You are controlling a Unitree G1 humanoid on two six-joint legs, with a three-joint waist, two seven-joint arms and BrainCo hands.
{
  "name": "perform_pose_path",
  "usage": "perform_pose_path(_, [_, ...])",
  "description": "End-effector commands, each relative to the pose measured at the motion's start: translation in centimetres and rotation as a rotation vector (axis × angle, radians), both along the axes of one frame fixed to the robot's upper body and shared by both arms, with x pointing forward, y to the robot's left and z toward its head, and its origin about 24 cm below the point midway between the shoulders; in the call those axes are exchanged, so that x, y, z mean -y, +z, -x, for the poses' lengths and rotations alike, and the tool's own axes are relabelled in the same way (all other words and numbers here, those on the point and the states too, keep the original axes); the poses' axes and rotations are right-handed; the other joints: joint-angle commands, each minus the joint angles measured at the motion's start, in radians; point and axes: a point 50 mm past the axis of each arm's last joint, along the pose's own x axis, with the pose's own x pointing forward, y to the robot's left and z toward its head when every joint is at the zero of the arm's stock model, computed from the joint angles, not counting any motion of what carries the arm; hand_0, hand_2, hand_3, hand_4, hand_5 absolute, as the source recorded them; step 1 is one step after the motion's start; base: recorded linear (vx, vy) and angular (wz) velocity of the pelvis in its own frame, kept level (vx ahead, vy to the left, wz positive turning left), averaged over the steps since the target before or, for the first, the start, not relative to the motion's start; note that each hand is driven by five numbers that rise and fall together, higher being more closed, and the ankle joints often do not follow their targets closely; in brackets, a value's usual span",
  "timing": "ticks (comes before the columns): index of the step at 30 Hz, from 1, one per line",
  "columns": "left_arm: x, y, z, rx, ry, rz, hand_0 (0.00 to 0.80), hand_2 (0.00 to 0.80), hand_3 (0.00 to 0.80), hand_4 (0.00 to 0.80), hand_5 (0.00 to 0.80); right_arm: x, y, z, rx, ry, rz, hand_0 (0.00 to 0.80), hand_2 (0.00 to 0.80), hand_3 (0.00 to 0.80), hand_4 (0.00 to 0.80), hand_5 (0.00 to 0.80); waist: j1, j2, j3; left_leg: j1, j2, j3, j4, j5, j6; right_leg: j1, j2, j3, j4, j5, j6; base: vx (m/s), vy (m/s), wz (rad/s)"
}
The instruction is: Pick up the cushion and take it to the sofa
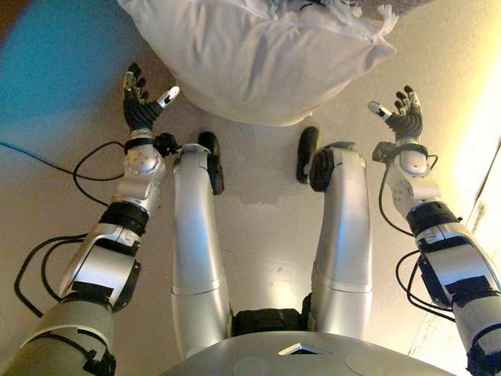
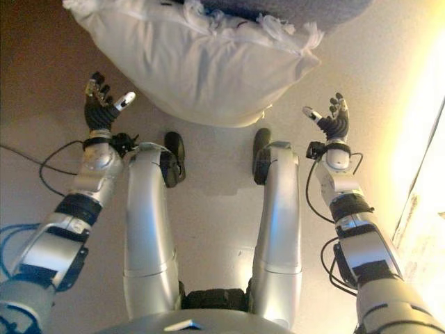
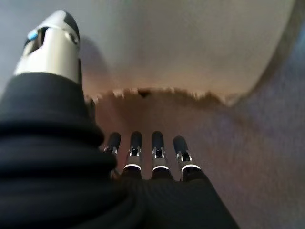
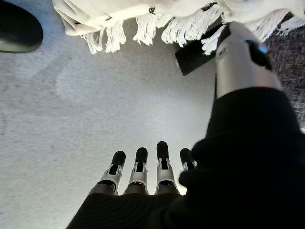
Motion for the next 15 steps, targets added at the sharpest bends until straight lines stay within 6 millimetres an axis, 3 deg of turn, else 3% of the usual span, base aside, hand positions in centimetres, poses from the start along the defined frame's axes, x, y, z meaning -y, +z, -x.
perform_pose_path(1, [-0.3, 0.3, 0.0, 0.036, -0.111, 0.025, 0.000, 0.000, 0.000, 0.000, 0.000, 0.9, 2.0, 0.3, 0.088, 0.052, 0.029, 0.000, 0.000, 0.000, 0.000, 0.000, 0.015, 0.028, -0.010, 0.063, -0.012, 0.185, 0.122, -0.221, 0.141, 0.107, 0.006, -0.125, 0.088, -0.132, -0.074, 0.046, 0.043, 0.14])
perform_pose_path(6, [-0.9, -0.5, 0.6, 0.020, -0.176, 0.049, 0.000, 0.000, 0.000, 0.000, 0.000, 0.1, 2.1, 0.4, 0.088, 0.103, 0.057, 0.000, 0.000, 0.000, 0.000, 0.000, 0.023, 0.039, -0.010, 0.063, -0.001, 0.170, 0.218, -0.270, 0.157, 0.107, 0.003, -0.134, 0.184, -0.177, -0.082, 0.026, 0.026, -0.07])
perform_pose_path(15, [0.4, -0.9, 0.4, 0.006, -0.286, 0.047, 0.000, 0.000, 0.000, 0.000, 0.000, -0.9, 2.0, 0.1, 0.068, 0.193, 0.075, 0.000, 0.000, 0.000, 0.000, 0.000, 0.026, 0.039, -0.010, 0.063, 0.013, 0.158, 0.373, -0.339, 0.168, 0.107, -0.011, -0.150, 0.339, -0.245, -0.107, 0.004, 0.001, -0.01])
